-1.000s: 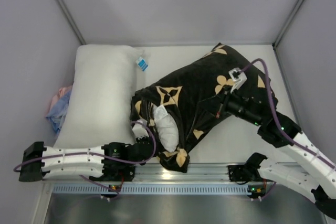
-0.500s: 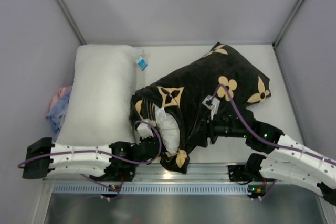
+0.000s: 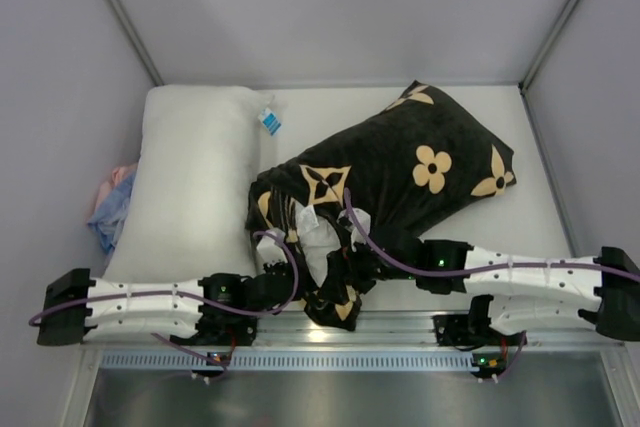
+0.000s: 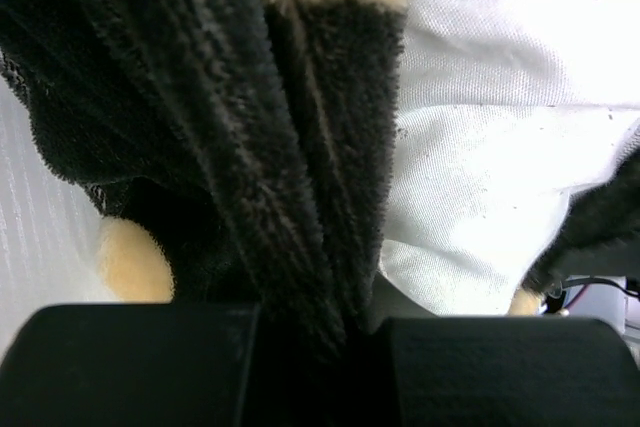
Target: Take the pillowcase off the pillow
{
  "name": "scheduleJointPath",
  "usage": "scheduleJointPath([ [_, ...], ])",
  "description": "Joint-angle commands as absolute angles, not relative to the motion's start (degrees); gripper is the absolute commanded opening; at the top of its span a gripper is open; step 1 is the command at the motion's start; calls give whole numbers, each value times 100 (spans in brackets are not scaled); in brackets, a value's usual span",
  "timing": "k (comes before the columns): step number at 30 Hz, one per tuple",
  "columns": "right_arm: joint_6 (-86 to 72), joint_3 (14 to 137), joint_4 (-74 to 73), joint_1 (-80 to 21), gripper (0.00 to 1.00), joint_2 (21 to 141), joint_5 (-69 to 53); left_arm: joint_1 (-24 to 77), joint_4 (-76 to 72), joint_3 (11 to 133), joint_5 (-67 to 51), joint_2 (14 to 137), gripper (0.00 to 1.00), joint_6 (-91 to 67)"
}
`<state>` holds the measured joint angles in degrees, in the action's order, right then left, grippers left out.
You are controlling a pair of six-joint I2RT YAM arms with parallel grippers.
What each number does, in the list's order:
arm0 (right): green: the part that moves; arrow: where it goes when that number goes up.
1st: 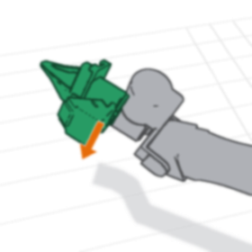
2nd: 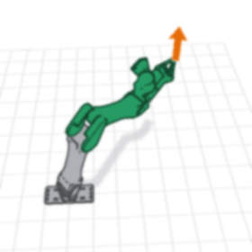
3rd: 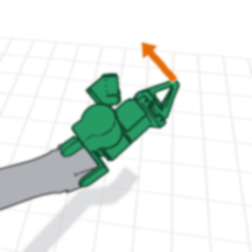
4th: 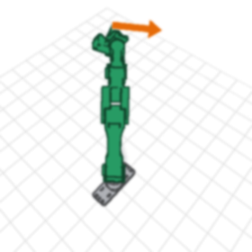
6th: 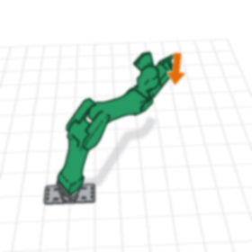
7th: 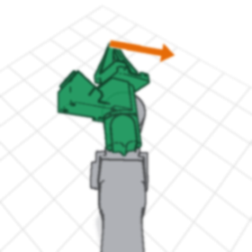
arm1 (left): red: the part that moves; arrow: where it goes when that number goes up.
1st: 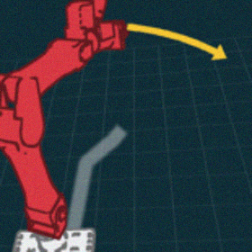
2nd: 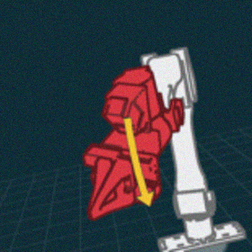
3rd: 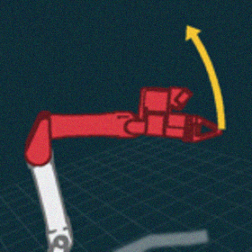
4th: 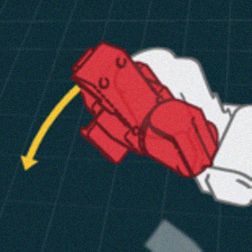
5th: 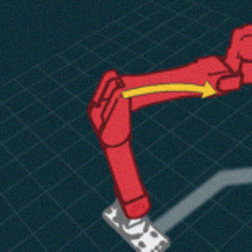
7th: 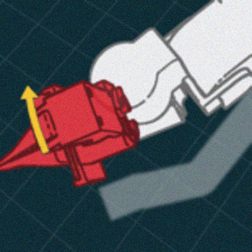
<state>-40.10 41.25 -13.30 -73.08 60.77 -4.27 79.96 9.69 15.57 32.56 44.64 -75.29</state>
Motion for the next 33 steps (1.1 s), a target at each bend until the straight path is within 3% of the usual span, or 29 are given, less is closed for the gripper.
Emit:
scheduleJointPath([
  [1,-4429,4482,-625,-7260,94,6459,158,8016,677,1433,3032,4386,0,-7532],
  [9,-5122,4676,-483,-7189,89,7207,351,8016,483,1441,3023,4562,0,-7427],
  [22,-5599,3753,-1415,-7207,87,6240,1581,8016,510,1257,3032,4157,0,-7392],
  [33,-5695,3841,-730,-7312,87,7294,1362,8016,598,1555,2971,4227,0,-7225],
])
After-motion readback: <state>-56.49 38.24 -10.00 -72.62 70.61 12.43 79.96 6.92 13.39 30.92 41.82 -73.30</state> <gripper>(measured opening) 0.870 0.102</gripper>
